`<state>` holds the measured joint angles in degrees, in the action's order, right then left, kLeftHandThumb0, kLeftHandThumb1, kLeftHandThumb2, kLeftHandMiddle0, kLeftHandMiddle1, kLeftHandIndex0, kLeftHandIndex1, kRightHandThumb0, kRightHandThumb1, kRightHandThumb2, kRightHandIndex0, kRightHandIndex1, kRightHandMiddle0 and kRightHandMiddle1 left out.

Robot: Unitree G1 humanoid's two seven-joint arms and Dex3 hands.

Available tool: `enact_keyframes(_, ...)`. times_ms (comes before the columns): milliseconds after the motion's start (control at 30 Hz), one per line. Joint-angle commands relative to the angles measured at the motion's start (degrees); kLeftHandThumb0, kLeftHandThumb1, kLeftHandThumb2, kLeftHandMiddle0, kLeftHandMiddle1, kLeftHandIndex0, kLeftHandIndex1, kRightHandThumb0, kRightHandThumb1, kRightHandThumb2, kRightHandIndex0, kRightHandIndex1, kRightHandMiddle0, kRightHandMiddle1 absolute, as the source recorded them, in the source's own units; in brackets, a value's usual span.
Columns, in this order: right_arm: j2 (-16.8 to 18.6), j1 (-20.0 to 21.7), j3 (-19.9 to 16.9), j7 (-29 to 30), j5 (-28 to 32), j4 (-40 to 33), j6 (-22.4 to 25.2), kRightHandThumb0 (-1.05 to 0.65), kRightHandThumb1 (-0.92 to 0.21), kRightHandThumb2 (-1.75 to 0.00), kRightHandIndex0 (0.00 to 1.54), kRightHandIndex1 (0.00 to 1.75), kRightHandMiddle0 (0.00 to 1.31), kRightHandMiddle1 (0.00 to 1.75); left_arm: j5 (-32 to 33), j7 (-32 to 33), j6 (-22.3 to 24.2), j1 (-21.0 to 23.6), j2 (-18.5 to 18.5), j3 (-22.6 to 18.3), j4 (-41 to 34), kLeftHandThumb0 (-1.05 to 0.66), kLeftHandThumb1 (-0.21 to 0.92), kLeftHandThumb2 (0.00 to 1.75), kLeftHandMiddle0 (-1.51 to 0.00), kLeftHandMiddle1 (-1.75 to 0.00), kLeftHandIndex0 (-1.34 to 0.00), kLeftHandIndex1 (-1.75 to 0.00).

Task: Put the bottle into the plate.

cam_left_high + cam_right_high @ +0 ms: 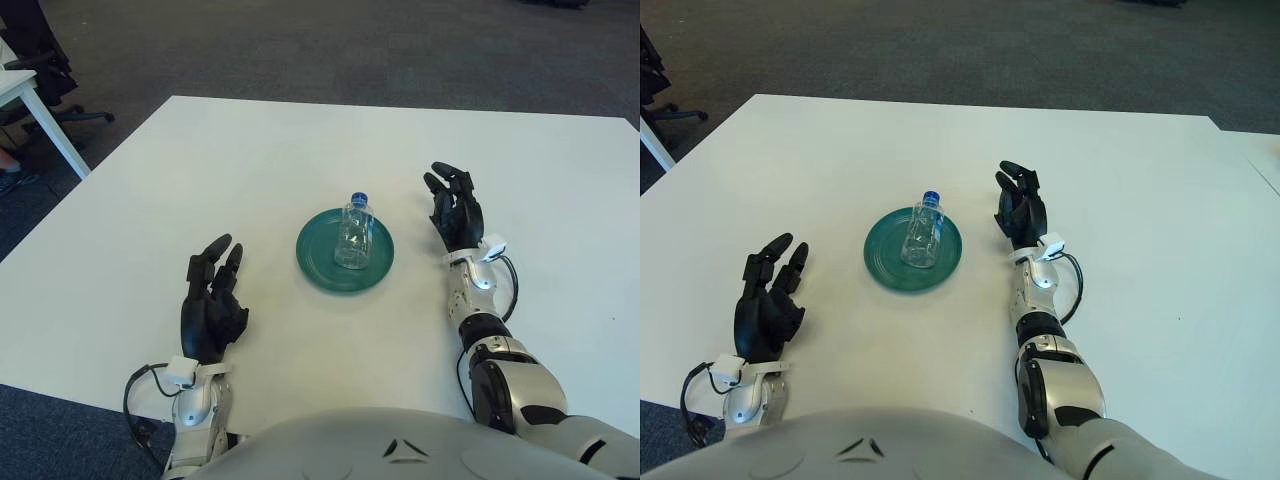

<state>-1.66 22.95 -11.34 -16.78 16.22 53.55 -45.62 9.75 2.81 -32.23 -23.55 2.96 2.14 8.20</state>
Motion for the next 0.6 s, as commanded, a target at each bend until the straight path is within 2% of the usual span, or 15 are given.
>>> enact_keyframes(0,0.6,-9.3,-1.6,1.9,-1.6,1.5,-3.7,-0.69,-0.92,-0.55,0.33,0.5,0.05,1.0,-8.0,1.8,4.6,29.8,2.4,-1.0,19.4,-0.79,0.92,0.83,-0.39,0.0,-0.09,-0.86)
enact_keyframes(567,-0.1,-11.2,-1.4,3.5,-2.6,1.6,-4.1,-0.76,-0.92,-0.6,0.34,0.5,0.04,1.01,-7.9,-0.8,7.3,34.4,5.1,1.1,23.1,-0.83,0.92,0.81,-0.39,0.0,-0.06,-0.86)
